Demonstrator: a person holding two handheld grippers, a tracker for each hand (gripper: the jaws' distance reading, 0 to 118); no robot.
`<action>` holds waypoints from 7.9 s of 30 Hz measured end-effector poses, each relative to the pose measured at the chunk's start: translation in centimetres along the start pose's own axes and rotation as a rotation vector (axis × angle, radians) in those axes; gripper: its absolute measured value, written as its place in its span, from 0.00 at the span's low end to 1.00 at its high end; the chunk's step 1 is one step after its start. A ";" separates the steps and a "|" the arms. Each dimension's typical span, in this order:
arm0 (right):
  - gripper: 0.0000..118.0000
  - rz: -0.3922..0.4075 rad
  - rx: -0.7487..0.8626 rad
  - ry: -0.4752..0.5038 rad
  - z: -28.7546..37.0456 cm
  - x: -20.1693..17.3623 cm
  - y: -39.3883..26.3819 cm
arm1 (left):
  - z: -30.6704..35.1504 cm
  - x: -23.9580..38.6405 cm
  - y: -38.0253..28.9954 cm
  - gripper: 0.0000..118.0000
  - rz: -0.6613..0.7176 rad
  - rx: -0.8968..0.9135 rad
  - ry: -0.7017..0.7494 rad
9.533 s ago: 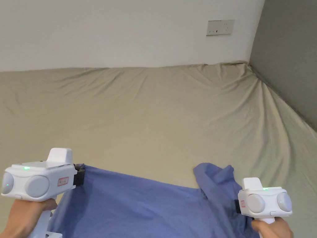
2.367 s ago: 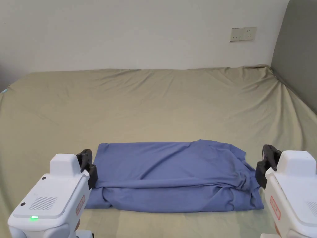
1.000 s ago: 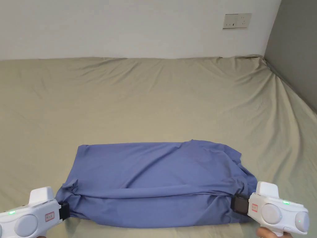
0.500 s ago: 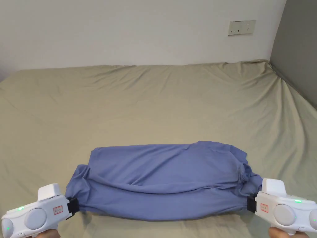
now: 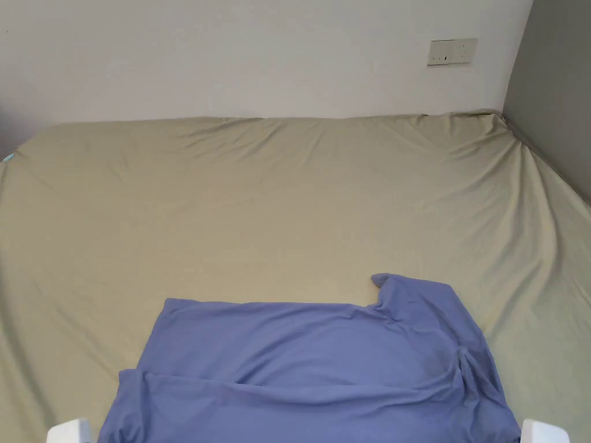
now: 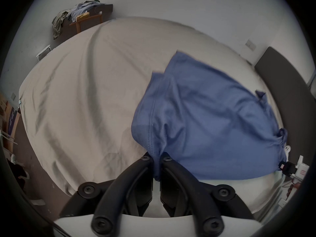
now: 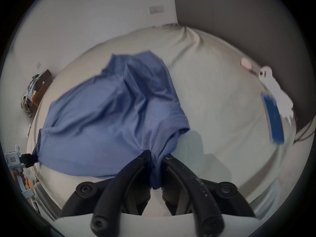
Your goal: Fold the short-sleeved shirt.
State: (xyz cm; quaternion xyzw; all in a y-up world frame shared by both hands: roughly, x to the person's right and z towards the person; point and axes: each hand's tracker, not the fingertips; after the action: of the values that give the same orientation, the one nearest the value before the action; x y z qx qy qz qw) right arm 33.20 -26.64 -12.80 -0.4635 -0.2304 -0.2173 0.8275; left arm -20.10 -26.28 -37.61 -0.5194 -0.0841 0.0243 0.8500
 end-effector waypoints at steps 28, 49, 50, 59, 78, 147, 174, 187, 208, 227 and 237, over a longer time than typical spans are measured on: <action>0.71 0.193 0.866 -0.005 18.8 -9.5 7.6 | 18.1 15.4 5.5 0.48 -0.283 0.896 -0.150; 0.02 0.277 0.803 -0.048 12.9 -11.3 12.8 | -1.7 11.7 22.0 0.13 -0.196 0.273 -0.143; 0.02 0.280 0.789 -0.053 12.1 -11.4 13.3 | -3.8 11.3 23.2 0.29 -0.187 0.224 -0.147; 0.02 0.255 0.666 -0.077 5.8 -10.8 16.7 | -15.3 10.6 25.7 0.74 -0.218 0.081 0.013; 0.92 0.145 0.043 -0.121 -17.1 -5.8 28.3 | -5.4 11.5 23.4 0.02 -0.276 0.294 -0.139; 0.01 0.258 1.033 -0.081 20.4 -12.3 8.8 | 19.4 15.6 8.2 0.00 -0.244 1.073 -0.171; 0.01 0.355 0.863 -0.051 15.7 -14.2 9.7 | 1.4 -7.0 7.3 0.55 0.246 0.014 -0.461; 0.01 0.402 0.799 -0.039 13.3 -16.2 10.1 | -4.1 -7.0 6.6 0.60 0.180 -0.016 -0.467; 0.01 0.337 0.834 -0.018 15.0 -13.2 10.7 | 5.5 -8.8 9.7 0.05 0.035 0.144 -0.170; 0.01 0.298 0.838 -0.019 16.5 -10.2 9.4 | 0.0 17.0 3.7 0.05 -0.306 -0.091 -0.376; 0.01 0.278 0.825 -0.039 16.5 -8.9 9.2 | 0.9 17.0 2.8 0.95 -0.188 -0.034 -0.474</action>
State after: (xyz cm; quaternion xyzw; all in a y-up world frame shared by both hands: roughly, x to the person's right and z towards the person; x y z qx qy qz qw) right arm 28.37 -6.66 -16.43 -0.1246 -0.2489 0.0150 0.9604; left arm -3.37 -22.00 -37.73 -0.5032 -0.3294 0.0652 0.7963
